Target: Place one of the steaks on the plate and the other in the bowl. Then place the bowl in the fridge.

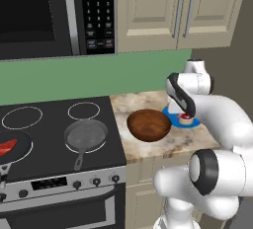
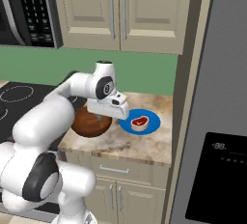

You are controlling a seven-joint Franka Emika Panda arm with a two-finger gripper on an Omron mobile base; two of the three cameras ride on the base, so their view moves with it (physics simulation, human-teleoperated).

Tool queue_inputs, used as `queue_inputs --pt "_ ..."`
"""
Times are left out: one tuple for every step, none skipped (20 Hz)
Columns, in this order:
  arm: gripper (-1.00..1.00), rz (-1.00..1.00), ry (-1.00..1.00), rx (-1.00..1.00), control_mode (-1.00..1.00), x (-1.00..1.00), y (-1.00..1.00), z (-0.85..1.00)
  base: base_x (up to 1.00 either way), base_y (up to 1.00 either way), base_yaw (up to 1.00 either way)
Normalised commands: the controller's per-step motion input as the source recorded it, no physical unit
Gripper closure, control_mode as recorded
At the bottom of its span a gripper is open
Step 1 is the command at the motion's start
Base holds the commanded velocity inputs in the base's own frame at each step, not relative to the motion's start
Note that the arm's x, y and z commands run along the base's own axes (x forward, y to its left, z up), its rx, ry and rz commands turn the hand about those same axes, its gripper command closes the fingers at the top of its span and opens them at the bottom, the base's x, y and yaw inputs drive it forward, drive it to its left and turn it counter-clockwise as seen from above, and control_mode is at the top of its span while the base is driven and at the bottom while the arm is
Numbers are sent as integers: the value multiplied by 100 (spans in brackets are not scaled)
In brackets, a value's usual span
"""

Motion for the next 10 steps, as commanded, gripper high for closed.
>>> queue_inputs --pt "-100 0 0 0 -100 -100 23 66 0 0 0" --pt "-100 0 0 0 -100 -100 14 59 0 0 0" --pt "-100 0 0 0 -100 -100 11 40 0 0 0" --pt "-100 0 0 0 -100 -100 20 24 0 0 0" --pt "-100 0 0 0 -100 -100 24 18 0 0 0" --pt "-100 0 0 0 -100 -100 39 14 0 0 0" --pt "-100 0 0 0 -100 -100 39 9 0 0 0" --pt "-100 0 0 0 -100 -100 46 0 0 0 0" --pt "-100 0 -5 0 -100 -100 56 0 0 0 0" --pt "-100 0 -3 0 -100 -100 51 0 0 0 0"
